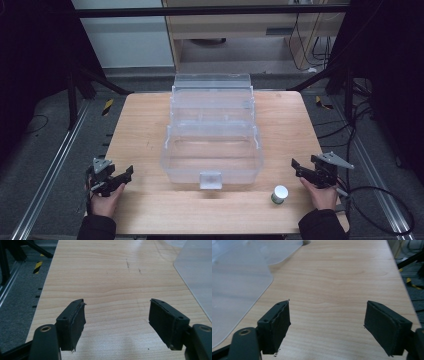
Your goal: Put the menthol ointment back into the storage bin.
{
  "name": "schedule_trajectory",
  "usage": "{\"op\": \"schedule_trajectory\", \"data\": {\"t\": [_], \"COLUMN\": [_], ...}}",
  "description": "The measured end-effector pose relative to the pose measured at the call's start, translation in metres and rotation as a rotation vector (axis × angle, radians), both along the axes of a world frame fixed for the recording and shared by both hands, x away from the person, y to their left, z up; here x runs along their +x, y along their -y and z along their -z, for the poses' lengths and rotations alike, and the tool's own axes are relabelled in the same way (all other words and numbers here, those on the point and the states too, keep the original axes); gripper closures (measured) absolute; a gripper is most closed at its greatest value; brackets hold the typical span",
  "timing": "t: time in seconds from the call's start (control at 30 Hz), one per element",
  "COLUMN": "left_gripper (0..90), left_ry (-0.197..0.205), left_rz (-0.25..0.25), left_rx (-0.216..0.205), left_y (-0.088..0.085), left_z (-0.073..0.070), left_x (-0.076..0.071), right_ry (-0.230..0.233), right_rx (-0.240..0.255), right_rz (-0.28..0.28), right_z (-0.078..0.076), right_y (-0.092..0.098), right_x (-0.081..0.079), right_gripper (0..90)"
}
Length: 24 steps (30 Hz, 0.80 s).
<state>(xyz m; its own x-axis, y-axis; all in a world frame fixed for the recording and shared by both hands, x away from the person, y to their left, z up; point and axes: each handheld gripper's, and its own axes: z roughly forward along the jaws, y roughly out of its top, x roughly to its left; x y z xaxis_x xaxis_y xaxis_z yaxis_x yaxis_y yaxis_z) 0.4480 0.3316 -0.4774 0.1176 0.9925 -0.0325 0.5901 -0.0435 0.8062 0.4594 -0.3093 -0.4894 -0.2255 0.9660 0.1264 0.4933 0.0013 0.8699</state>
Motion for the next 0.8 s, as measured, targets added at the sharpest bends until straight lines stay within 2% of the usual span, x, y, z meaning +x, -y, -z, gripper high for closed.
{"op": "schedule_trajectory", "data": {"t": [0.03, 0.1, 0.2, 0.27, 0.3, 0.33, 0.5, 0.63, 0.7, 0.73, 0.8], "left_gripper": [29.6, 29.8, 29.7, 29.7, 29.6, 29.5, 29.2, 29.1, 29.1, 29.1, 29.2], "left_ry": [-0.002, -0.008, -0.010, -0.006, -0.006, -0.007, -0.029, -0.035, -0.040, -0.041, -0.041], "left_rz": [-0.003, -0.001, 0.000, -0.003, -0.003, -0.011, -0.005, 0.003, 0.006, 0.007, 0.010], "left_rx": [0.008, 0.011, 0.018, 0.025, 0.025, 0.033, 0.038, 0.050, 0.058, 0.057, 0.053], "left_y": [0.000, 0.000, 0.000, 0.000, 0.000, 0.000, 0.001, 0.003, 0.004, 0.005, 0.004], "left_z": [0.000, 0.000, 0.001, 0.001, 0.001, 0.001, 0.005, 0.006, 0.006, 0.006, 0.006], "left_x": [0.000, 0.000, 0.000, 0.000, 0.000, 0.000, 0.001, 0.003, 0.003, 0.003, 0.003], "right_ry": [-0.012, -0.024, -0.014, -0.011, -0.011, -0.021, -0.036, -0.037, -0.025, -0.025, -0.008], "right_rx": [-0.002, -0.045, -0.087, -0.096, -0.096, -0.091, -0.098, -0.107, -0.113, -0.113, -0.124], "right_rz": [-0.014, -0.046, -0.064, -0.082, -0.082, -0.113, -0.178, -0.213, -0.239, -0.239, -0.263], "right_z": [0.000, 0.000, -0.006, -0.010, -0.010, -0.016, -0.029, -0.040, -0.051, -0.051, -0.064], "right_y": [-0.001, -0.003, -0.006, -0.006, -0.006, -0.008, -0.014, -0.019, -0.023, -0.023, -0.027], "right_x": [-0.001, -0.002, -0.004, -0.005, -0.005, -0.006, -0.004, -0.002, 0.000, 0.000, 0.002], "right_gripper": [24.5, 28.2, 32.8, 38.4, 38.4, 40.5, 44.4, 44.6, 43.7, 43.5, 43.6]}}
